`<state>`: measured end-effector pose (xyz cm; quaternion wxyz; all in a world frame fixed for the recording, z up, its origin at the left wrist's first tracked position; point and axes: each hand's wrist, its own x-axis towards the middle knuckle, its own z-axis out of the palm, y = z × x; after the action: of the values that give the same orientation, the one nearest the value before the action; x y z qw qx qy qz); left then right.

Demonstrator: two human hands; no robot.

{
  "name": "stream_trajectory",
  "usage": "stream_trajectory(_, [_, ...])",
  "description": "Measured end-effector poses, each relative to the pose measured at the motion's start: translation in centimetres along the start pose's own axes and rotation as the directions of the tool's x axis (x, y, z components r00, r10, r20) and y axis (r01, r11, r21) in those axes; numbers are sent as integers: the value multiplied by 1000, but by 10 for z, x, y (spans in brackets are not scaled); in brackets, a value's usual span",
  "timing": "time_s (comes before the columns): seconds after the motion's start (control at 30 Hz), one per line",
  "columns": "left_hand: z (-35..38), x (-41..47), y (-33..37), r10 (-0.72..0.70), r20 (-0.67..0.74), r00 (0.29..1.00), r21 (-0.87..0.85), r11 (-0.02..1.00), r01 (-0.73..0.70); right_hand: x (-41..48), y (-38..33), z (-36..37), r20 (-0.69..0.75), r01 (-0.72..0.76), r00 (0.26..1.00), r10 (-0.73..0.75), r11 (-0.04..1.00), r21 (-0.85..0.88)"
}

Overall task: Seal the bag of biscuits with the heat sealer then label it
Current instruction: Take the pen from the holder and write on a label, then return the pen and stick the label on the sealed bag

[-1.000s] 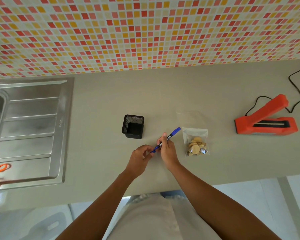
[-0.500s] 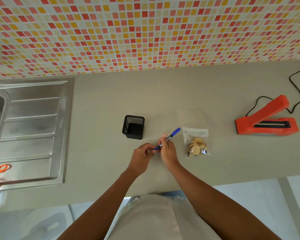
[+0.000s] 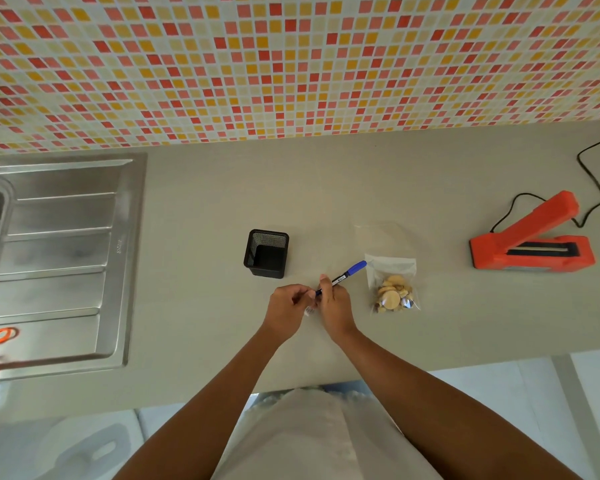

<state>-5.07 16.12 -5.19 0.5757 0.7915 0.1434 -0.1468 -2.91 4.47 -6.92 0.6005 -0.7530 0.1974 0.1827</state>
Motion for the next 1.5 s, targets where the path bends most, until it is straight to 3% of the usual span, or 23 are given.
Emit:
stream_trajectory(0.27, [0, -5, 9, -50, -49, 998, -68, 997, 47, -2, -4, 1, 85, 53, 995, -51, 998, -19])
stream_trajectory(0.47, [-28, -9, 34, 54, -186, 981, 81, 996, -39, -2, -1, -3, 126, 68, 989, -82, 991, 112])
stream_trajectory(0.67, [-80, -33, 81, 237, -319, 917, 156, 968, -196, -6, -3, -4, 164, 227, 967, -197, 954, -194])
stream_trajectory(0.87, [-121, -33, 99, 312, -490, 814, 206, 949, -240, -5, 2, -1, 250, 346, 929, -272, 878, -330])
stream_trajectory(1.13, [-137, -26, 112, 540, -448, 712, 513, 808, -290, -5, 8, 0, 311, 418, 896, -315, 834, -360])
stream_trajectory(1.5, [-119, 2, 86, 431, -347, 833, 570, 802, -178, -2, 12, 3, 300, 462, 881, -365, 801, -381])
